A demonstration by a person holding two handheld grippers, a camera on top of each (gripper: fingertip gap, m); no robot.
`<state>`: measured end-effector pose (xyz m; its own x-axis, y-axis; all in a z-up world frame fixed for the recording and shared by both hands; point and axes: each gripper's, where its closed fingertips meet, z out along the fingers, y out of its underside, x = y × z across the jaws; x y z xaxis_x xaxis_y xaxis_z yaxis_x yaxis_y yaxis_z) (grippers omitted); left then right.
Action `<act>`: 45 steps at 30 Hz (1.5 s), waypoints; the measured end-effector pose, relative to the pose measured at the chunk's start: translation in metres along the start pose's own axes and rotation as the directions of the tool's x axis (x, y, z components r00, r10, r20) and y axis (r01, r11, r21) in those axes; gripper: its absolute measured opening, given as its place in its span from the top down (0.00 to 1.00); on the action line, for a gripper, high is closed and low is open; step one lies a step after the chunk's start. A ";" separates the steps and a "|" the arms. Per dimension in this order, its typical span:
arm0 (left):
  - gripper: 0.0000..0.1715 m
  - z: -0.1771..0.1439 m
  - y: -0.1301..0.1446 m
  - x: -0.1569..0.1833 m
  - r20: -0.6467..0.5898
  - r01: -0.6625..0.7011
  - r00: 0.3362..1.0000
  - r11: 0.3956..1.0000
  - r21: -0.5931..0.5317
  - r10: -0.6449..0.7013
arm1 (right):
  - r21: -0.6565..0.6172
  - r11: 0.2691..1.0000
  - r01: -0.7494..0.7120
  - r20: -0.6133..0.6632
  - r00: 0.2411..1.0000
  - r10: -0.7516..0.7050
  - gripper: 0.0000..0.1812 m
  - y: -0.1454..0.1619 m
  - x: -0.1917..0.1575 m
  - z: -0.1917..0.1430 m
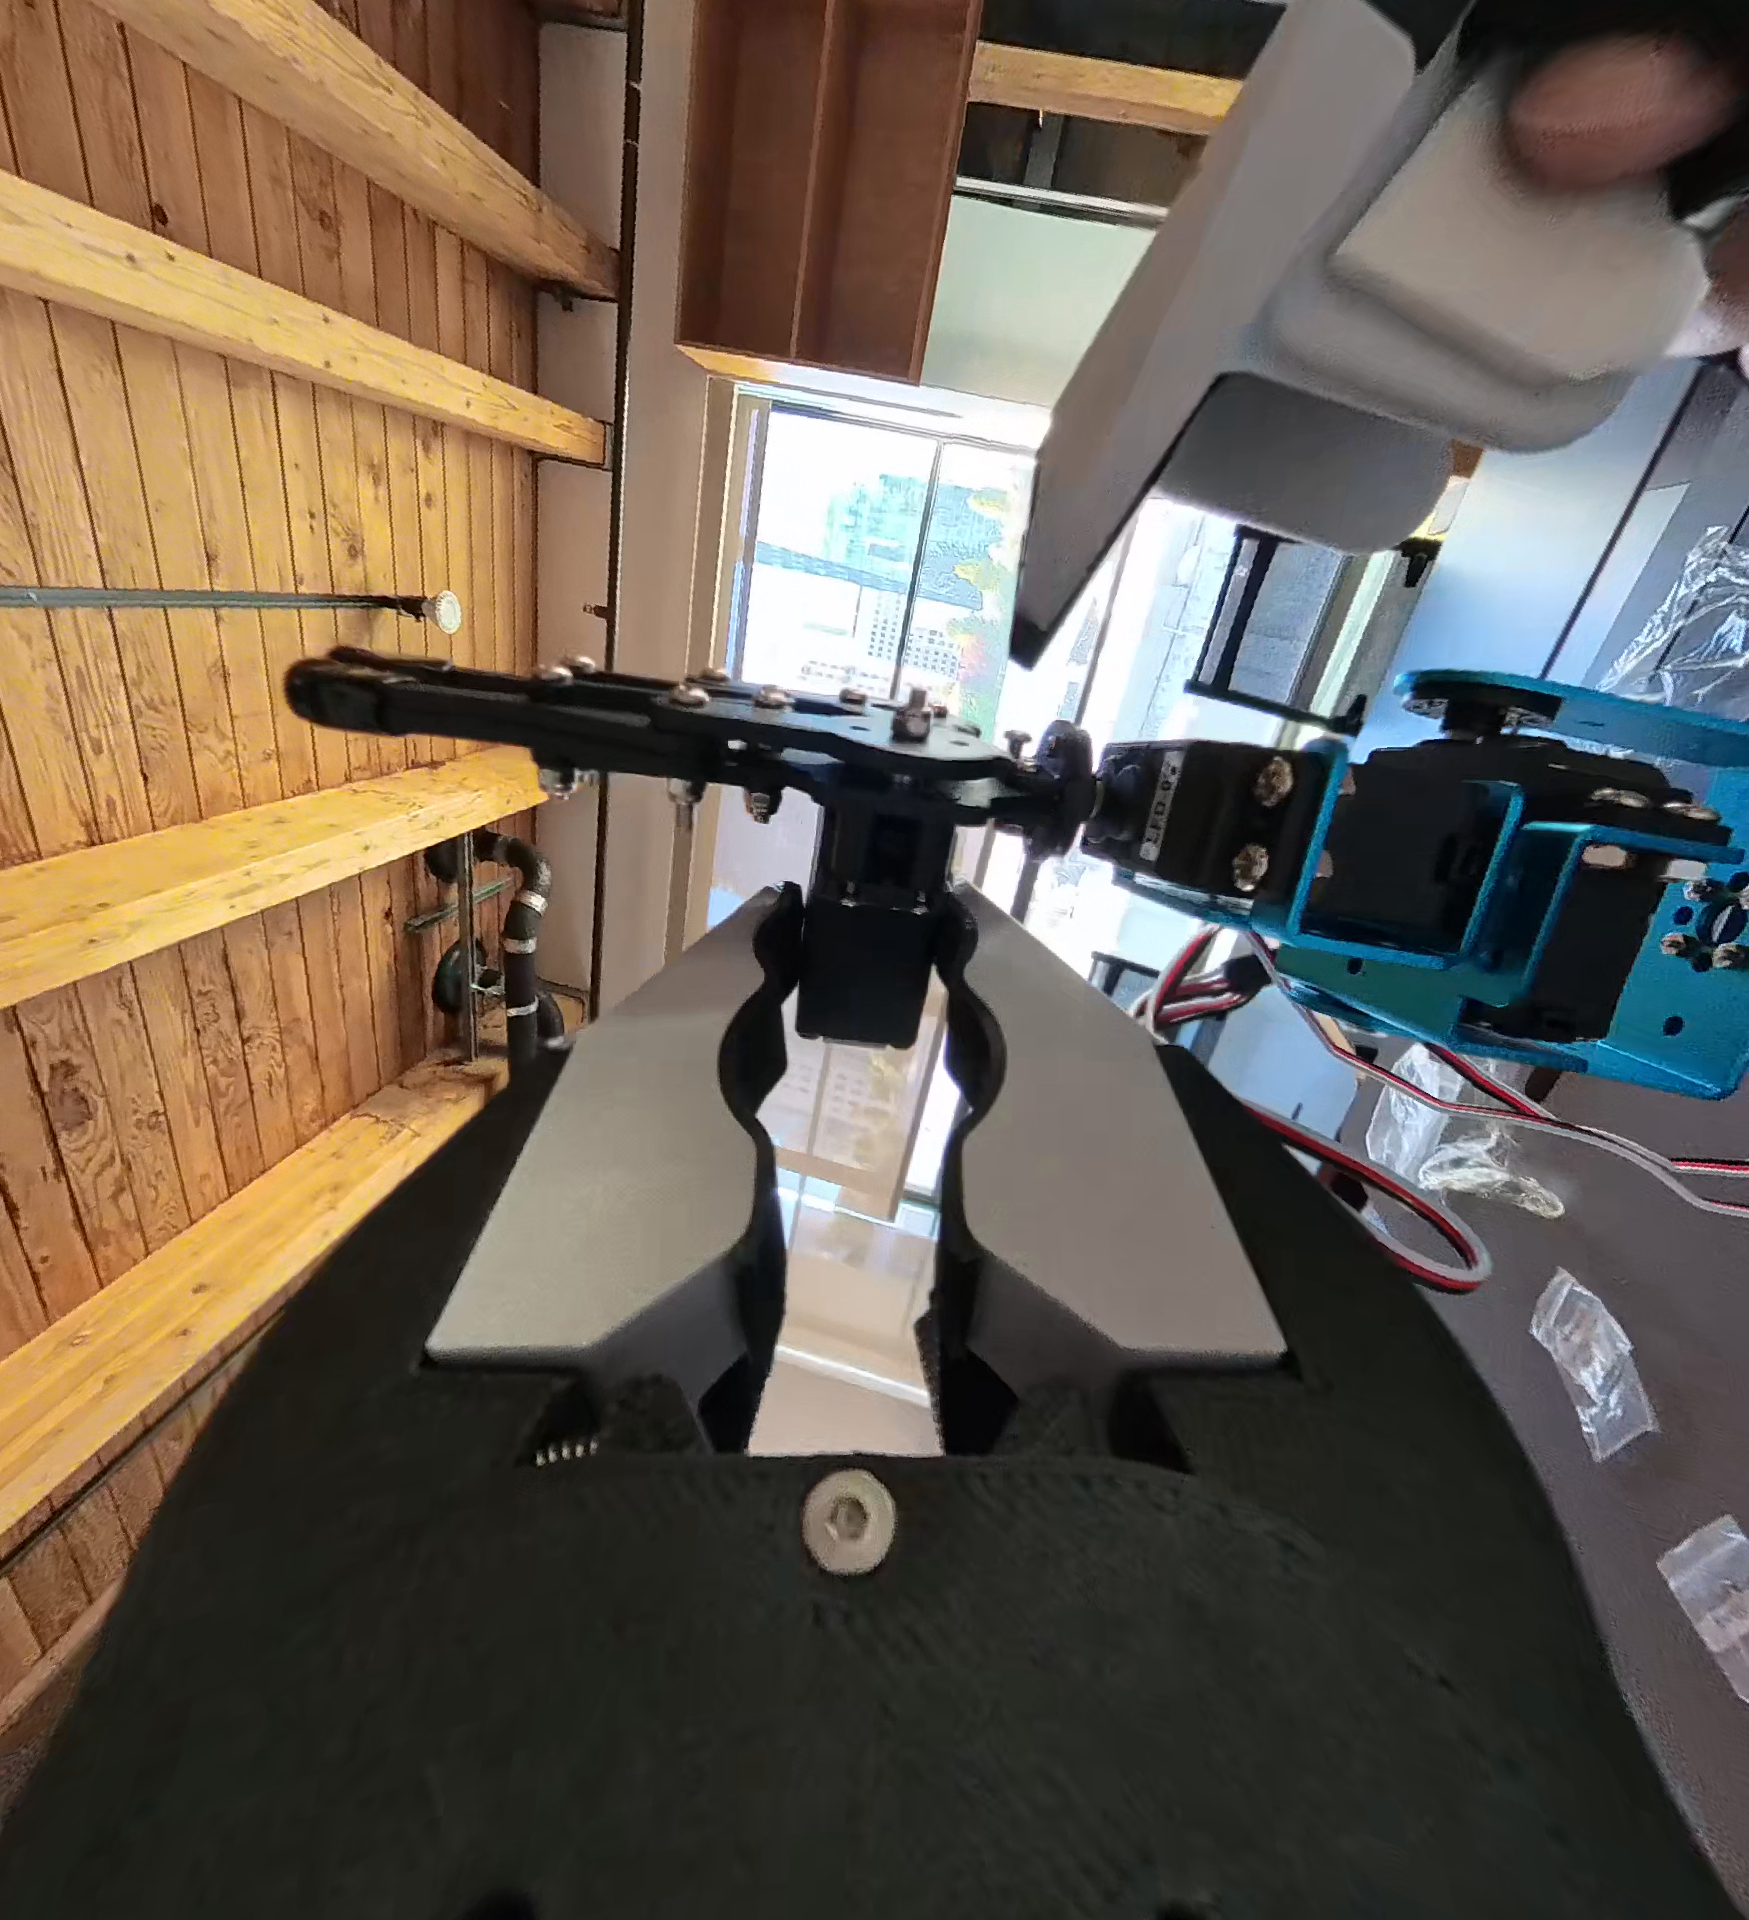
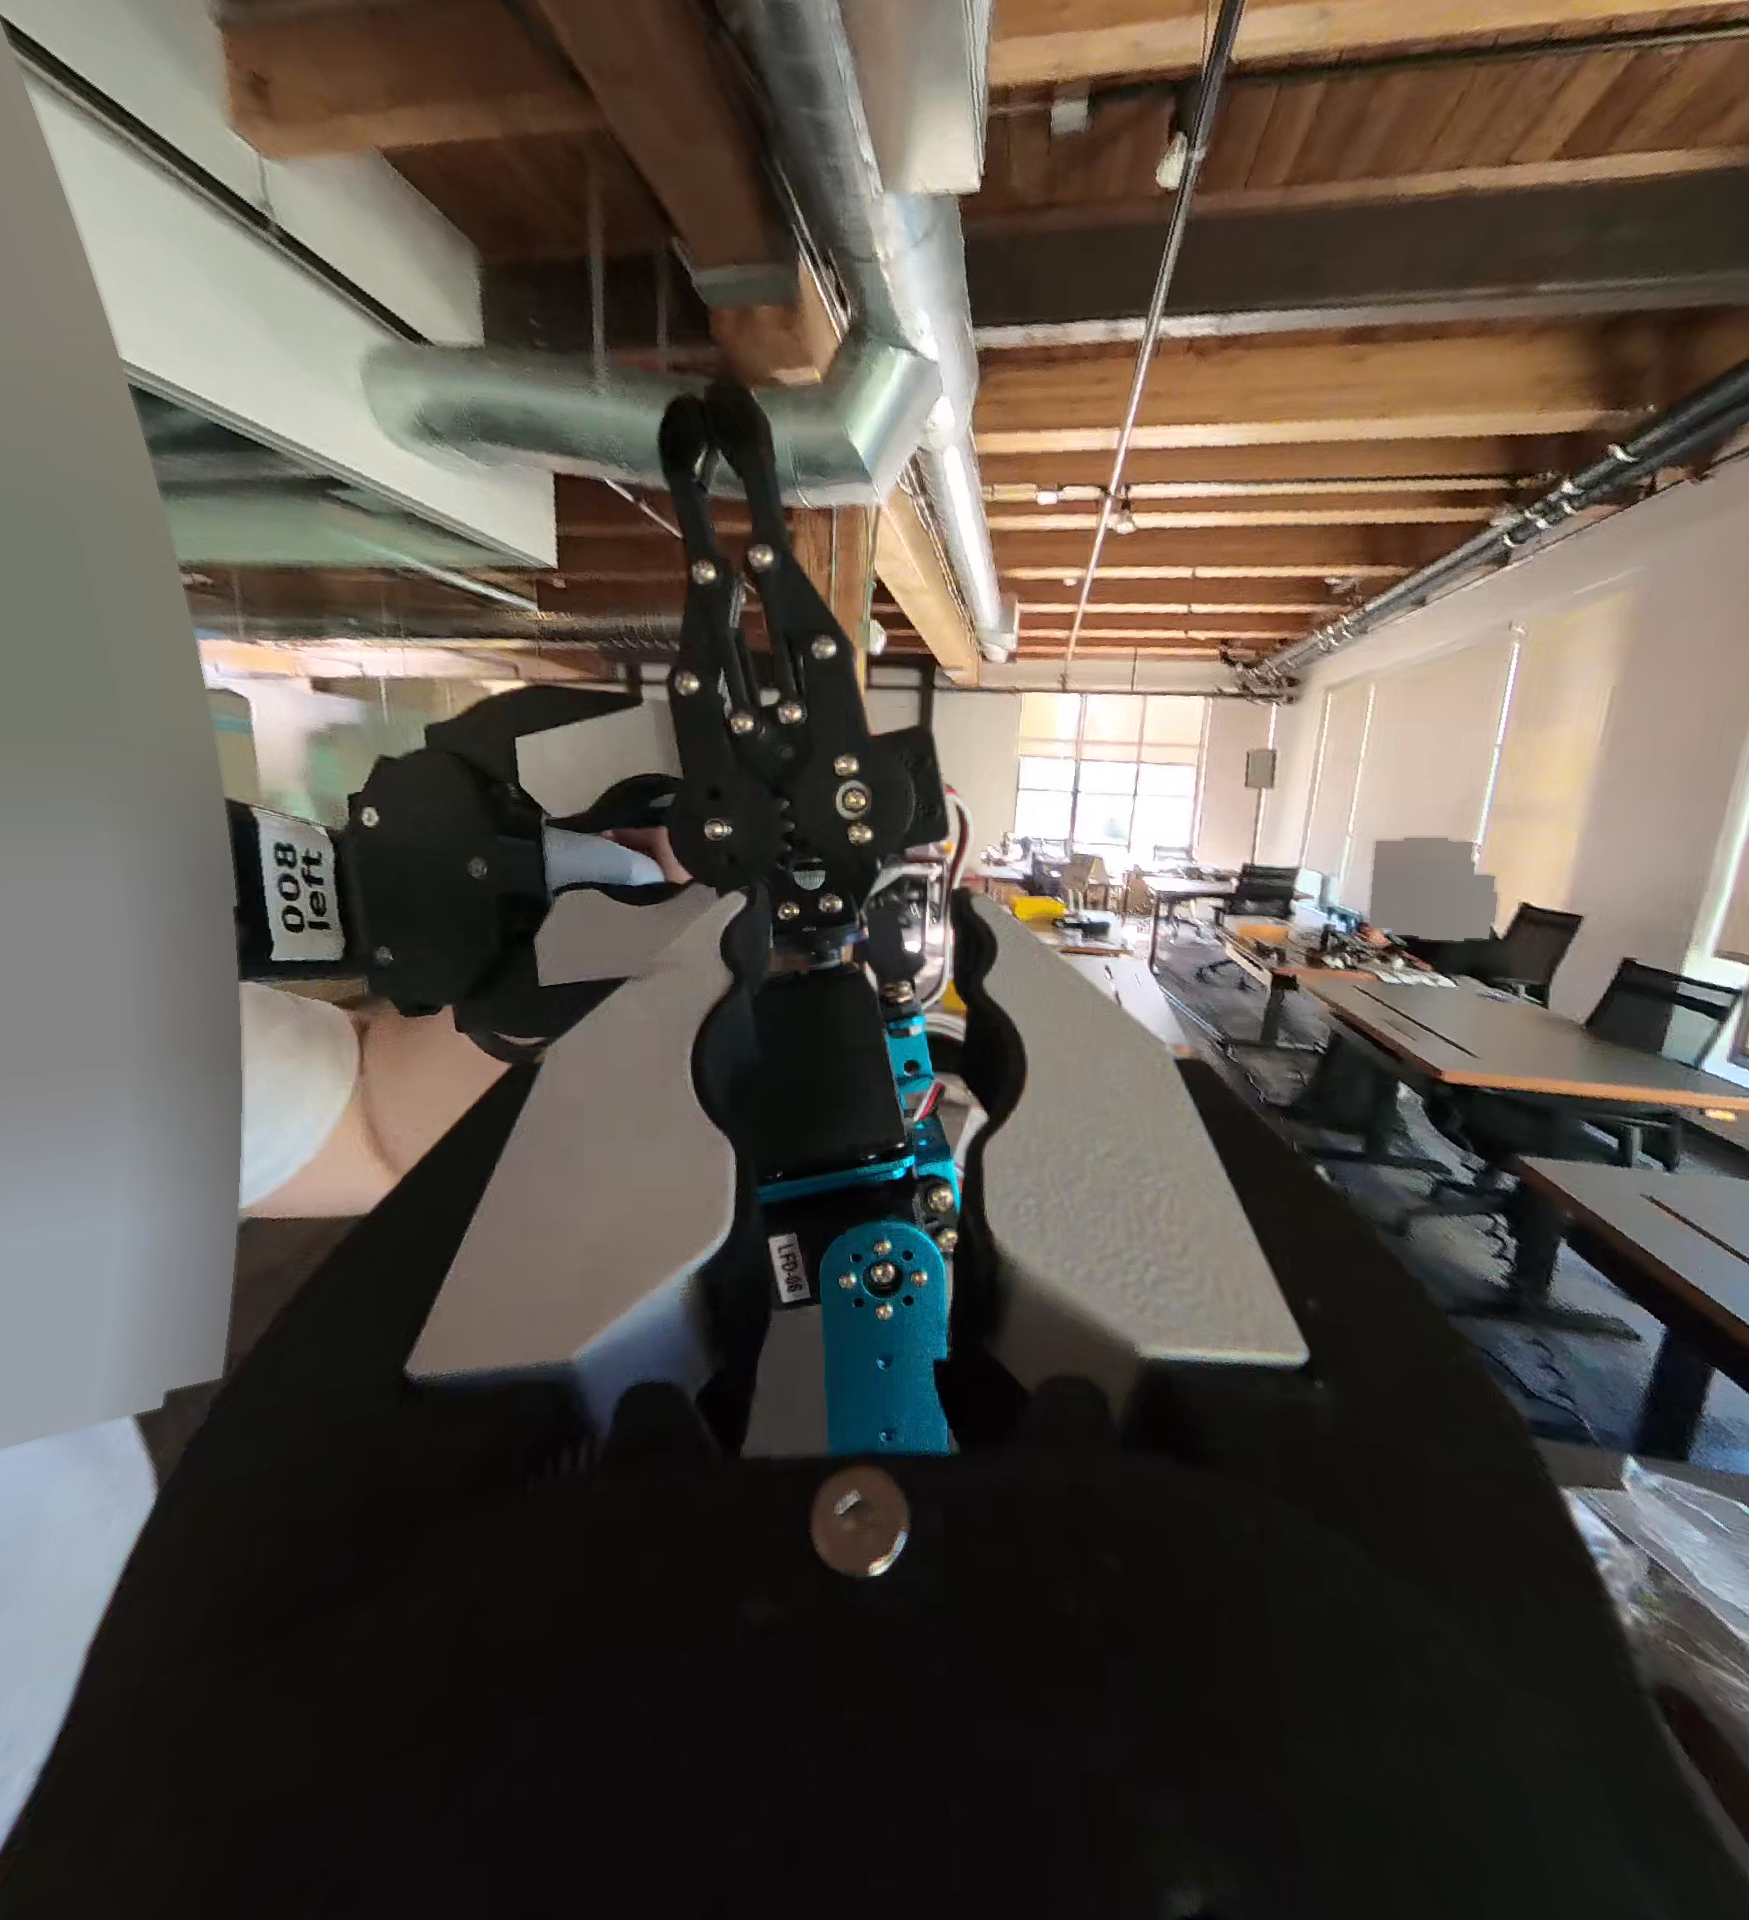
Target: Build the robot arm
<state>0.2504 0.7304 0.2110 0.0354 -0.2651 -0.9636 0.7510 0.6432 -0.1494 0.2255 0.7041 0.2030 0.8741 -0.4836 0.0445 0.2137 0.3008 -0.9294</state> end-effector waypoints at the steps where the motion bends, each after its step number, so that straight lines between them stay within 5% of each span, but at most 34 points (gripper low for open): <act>1: 0.86 -0.001 0.000 0.000 0.003 -0.001 1.000 1.000 -0.006 0.001 | -0.018 1.000 0.006 0.004 1.000 -0.006 0.82 -0.001 -0.002 0.003; 8: 0.81 -0.010 -0.006 -0.003 -0.015 0.034 0.999 0.999 -0.014 -0.034 | -0.194 0.981 -0.007 0.091 0.996 0.025 0.77 -0.009 -0.009 0.017; 15: 0.74 -0.026 0.001 -0.006 -0.114 0.256 0.960 0.967 -0.014 -0.256 | -0.198 0.979 0.051 -0.081 0.994 -0.068 0.74 -0.011 -0.016 0.011; 18: 0.72 -0.034 0.014 -0.005 -0.181 0.429 0.887 0.903 -0.022 -0.425 | -0.173 0.984 0.032 -0.187 0.980 -0.065 0.72 -0.014 -0.017 0.007; 21: 0.72 -0.043 0.036 0.006 -0.320 0.652 0.709 0.757 -0.041 -0.628 | -0.162 0.984 0.069 -0.337 0.934 -0.121 0.71 -0.012 -0.024 0.003; 23: 0.72 -0.046 0.052 0.021 -0.447 0.778 0.539 0.626 -0.061 -0.714 | -0.171 0.975 0.140 -0.466 0.861 -0.205 0.71 -0.006 -0.029 0.001; 26: 0.73 -0.049 0.075 0.045 -0.637 0.883 0.307 0.461 -0.086 -0.707 | -0.226 0.932 0.284 -0.680 0.639 -0.360 0.70 0.001 -0.031 0.001; 30: 0.72 -0.045 0.112 0.074 -0.788 0.922 0.132 0.367 -0.126 -0.602 | -0.336 0.857 0.391 -0.828 0.310 -0.466 0.68 0.010 -0.037 0.011; 34: 0.72 -0.041 0.135 0.088 -0.887 0.934 -0.066 0.284 -0.216 -0.457 | -0.507 0.806 0.305 -0.848 -0.009 -0.530 0.72 0.019 -0.024 0.011; 38: 0.74 -0.034 0.149 0.093 -0.927 0.945 -0.165 0.213 -0.246 -0.337 | -0.614 0.770 0.177 -0.789 -0.154 -0.594 0.77 0.025 -0.014 0.008; 45: 0.77 -0.024 0.177 0.120 -0.940 0.944 -0.207 0.196 -0.264 -0.272 | -0.608 0.776 0.168 -0.794 -0.158 -0.588 0.83 0.010 0.002 0.014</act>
<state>0.3717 0.8291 0.0639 -0.8314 0.5549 0.0313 0.0064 0.0659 -0.9978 0.2350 0.7173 0.1990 -0.6096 -0.7527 0.2485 0.0475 -0.3476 -0.9364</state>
